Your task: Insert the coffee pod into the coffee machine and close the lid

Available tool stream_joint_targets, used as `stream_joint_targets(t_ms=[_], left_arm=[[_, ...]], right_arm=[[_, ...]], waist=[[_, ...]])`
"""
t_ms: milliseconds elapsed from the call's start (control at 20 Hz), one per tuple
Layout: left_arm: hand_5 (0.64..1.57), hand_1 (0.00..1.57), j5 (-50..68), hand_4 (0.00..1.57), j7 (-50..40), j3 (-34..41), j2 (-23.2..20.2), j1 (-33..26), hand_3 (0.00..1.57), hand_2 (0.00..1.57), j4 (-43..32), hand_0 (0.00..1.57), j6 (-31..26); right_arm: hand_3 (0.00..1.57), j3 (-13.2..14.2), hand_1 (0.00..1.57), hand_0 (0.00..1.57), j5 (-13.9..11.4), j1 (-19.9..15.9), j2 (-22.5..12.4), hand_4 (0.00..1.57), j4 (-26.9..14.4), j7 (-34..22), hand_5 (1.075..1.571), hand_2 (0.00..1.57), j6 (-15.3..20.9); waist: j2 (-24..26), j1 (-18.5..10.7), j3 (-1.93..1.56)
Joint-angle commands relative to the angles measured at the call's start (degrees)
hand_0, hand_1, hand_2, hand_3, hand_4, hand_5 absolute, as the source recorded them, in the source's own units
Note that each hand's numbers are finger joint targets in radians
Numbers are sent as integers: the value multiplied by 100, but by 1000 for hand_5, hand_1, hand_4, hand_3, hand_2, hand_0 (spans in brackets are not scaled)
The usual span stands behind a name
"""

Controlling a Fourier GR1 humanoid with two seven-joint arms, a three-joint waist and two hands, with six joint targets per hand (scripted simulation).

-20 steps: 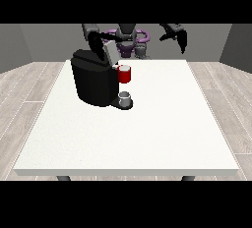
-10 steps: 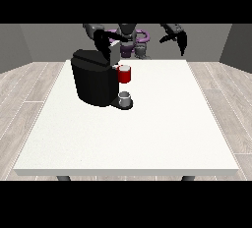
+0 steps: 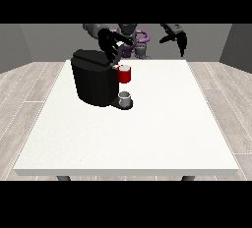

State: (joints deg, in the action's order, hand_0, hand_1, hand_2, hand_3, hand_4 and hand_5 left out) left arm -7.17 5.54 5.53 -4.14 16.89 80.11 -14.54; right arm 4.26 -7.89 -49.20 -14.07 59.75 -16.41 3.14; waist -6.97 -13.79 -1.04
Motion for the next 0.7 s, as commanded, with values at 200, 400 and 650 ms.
stream_joint_targets(t_ms=[200, 400, 650], left_arm=[[1571, 0, 87, 439, -34, -105, 43, 341, 0, 0, -20, 0, -148], [1571, 0, 7, 397, -23, -209, 58, 643, 0, 0, 86, 0, -125], [1571, 0, 103, 444, -27, -330, 135, 866, 0, 0, 90, 0, -293]], right_arm=[[0, -293, 0, 0, -165, -763, 316, 160, 454, 108, 1571, 0, 69], [0, -273, 0, 0, -245, -781, 48, 146, 698, -31, 1571, 0, -92], [0, -62, 0, 0, -379, -1011, -327, 0, 1039, -494, 1571, 0, 16]], waist=[[-154, -766, 106], [-477, -1004, 98], [-795, -1434, 97]])
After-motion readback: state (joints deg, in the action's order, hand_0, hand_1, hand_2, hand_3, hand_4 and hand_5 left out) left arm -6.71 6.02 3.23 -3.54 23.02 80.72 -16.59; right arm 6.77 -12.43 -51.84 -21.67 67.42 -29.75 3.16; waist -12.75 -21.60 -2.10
